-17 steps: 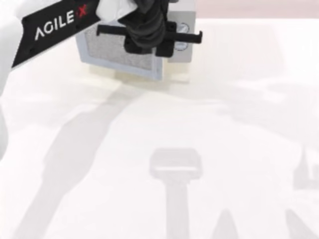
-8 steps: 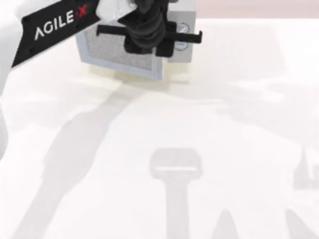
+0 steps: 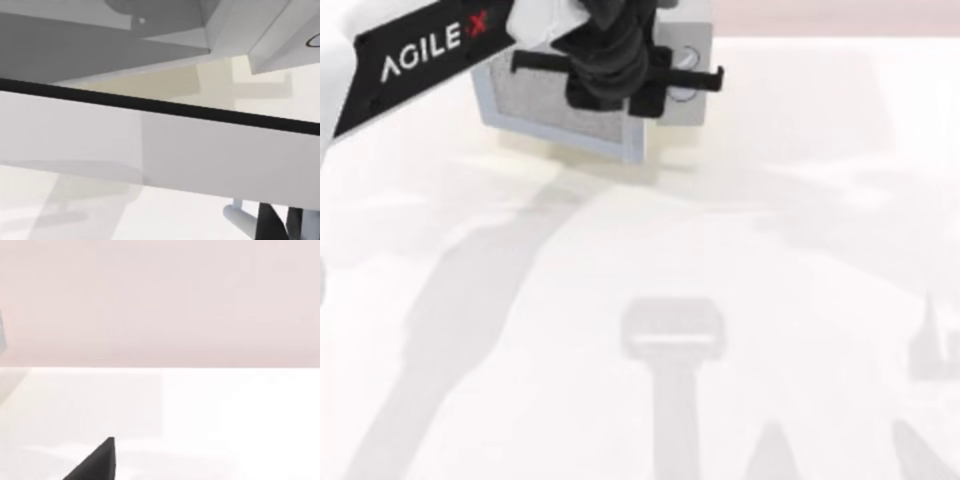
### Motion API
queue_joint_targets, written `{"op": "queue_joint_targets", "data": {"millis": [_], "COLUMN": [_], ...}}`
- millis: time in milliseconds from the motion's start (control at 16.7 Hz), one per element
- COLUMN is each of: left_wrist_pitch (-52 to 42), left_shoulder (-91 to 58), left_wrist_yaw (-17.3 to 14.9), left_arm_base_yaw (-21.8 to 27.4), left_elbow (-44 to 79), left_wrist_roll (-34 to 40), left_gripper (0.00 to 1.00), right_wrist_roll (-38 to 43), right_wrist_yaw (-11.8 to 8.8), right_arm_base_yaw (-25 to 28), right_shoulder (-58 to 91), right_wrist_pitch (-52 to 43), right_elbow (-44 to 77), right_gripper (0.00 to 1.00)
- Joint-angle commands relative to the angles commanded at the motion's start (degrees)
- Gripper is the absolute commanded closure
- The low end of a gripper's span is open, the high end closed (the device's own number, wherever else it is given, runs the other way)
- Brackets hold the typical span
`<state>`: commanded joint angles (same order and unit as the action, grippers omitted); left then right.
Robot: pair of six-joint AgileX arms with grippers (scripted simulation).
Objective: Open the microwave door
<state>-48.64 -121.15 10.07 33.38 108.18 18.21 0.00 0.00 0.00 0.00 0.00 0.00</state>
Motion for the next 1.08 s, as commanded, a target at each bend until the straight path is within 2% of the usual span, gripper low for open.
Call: {"op": "queue_joint_targets", "data": {"millis": [360,1080], "left_wrist_pitch": [3.18,3.19], "left_shoulder": [4.56,4.57], "left_wrist_yaw": [-2.45,-2.46], "left_arm_base_yaw": [-1.13,-1.13], "left_elbow": [-6.58,-6.6], "left_wrist_roll": [-5.08,-5.1], "left_gripper": [1.0,1.0], "right_wrist_roll": [0.0,0.0], "right_wrist_yaw": [0.0,0.0], "right_arm_base_yaw": [0.0,0.0], "right_shoulder": [0.0,0.0], "right_wrist_pitch": [0.0,0.0], "right_elbow": [0.0,0.0], "right_gripper": [0.0,0.0]}}
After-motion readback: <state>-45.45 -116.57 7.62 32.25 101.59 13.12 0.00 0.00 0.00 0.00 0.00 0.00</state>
